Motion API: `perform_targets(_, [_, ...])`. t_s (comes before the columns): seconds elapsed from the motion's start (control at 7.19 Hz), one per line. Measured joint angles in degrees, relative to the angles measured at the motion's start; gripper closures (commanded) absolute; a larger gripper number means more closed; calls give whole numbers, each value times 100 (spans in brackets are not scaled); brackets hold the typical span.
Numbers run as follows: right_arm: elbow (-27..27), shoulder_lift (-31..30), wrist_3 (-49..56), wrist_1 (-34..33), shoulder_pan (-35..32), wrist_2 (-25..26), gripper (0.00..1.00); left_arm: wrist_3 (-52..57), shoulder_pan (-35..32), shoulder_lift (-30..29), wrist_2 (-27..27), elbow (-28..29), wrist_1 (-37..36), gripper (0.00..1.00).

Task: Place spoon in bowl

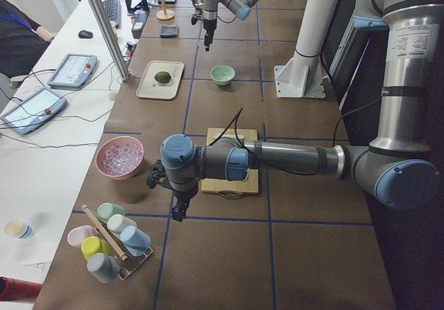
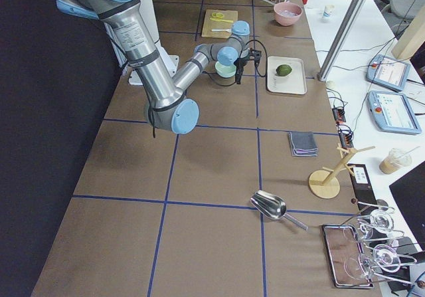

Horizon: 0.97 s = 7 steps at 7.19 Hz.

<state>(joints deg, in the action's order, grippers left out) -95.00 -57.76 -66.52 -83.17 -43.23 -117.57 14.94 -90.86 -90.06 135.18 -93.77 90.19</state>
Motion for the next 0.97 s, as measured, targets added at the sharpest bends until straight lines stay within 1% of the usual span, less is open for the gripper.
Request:
perform_targets(0.28, [-16, -577, 1521, -43, -1034, -712, 0, -81, 101, -98, 40, 30, 164, 0])
perform_targets(0.42, [-130, -958, 2431, -208, -1607, -999, 0, -171, 185, -166, 50, 51, 194, 0])
perform_targets(0.56, [-384, -1372, 3455, -568, -2168, -1218, 0, -222, 224, -208, 57, 68, 200, 0])
perform_targets(0.7, [-616, -1763, 4601, -1049, -2661, -1326, 0, -248, 245, -242, 59, 77, 203, 0])
perform_targets(0.83, [-715, -2122, 5638, -1377, -3089, -1361, 0, -258, 268, -263, 60, 49, 209, 0])
perform_targets(0.97, [-748, -2539, 6566, -1517, -3532, -1373, 0, -261, 294, -271, 59, 6, 212, 0])
